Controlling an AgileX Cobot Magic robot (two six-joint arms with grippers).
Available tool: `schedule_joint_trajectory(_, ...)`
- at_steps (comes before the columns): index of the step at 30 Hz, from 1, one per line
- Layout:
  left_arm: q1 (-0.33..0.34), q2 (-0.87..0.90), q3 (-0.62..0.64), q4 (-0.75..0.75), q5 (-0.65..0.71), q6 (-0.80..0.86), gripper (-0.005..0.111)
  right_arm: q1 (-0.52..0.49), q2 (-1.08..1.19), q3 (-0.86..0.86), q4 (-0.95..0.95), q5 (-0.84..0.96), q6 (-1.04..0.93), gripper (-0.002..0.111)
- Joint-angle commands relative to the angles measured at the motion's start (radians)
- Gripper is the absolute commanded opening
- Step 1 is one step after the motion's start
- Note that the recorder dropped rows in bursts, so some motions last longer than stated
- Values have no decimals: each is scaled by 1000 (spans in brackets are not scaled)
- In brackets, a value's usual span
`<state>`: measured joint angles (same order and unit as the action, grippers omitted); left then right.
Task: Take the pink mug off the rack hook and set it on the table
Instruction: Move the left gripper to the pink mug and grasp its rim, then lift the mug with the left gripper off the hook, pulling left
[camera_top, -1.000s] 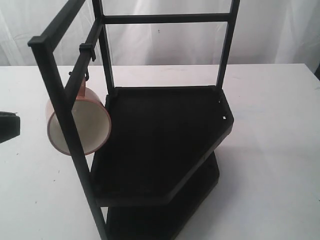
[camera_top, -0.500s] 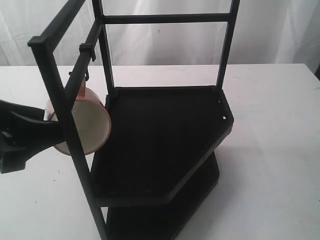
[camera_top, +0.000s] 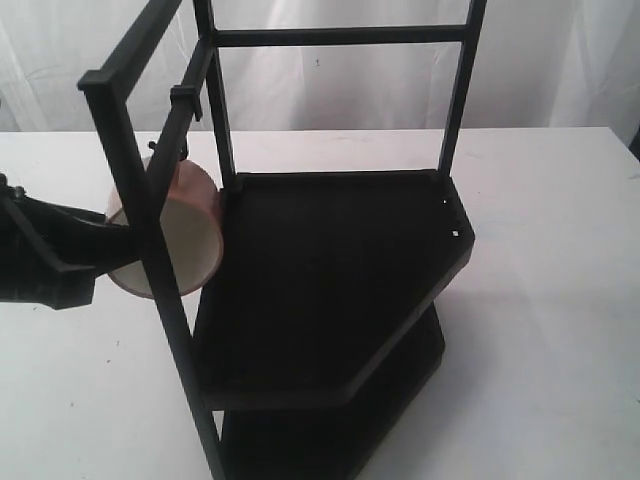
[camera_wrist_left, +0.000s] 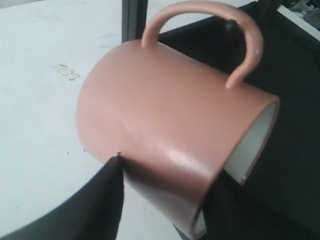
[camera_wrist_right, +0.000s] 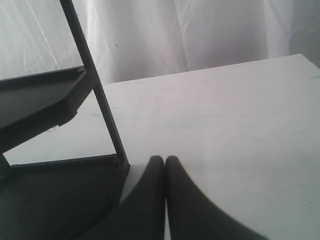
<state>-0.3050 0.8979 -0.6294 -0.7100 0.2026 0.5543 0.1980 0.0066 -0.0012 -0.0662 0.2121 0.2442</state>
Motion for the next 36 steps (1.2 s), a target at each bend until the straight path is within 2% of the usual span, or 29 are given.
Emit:
schedule_joint_trajectory(1, -8, 0, 6, -55, -38, 0, 43, 1, -7, 1, -5, -3, 0, 0)
schedule_joint_trajectory(14, -8, 0, 6, -118, -82, 2, 43, 1, -7, 1, -5, -3, 0, 0)
schedule_joint_trajectory(21, -8, 0, 6, -118, -131, 11, 57, 1, -7, 1, -5, -3, 0, 0)
schedule_joint_trajectory(26, -13, 2, 6, -118, -135, 30, 58, 1, -7, 1, -5, -3, 0, 0)
schedule_joint_trajectory(33, -128, 46, 6, -118, -161, 88, 58, 1, -7, 1, -5, -3, 0, 0)
schedule_joint_trajectory(36, -138, 57, 6, -118, -187, 104, 57, 1, -7, 1, -5, -3, 0, 0)
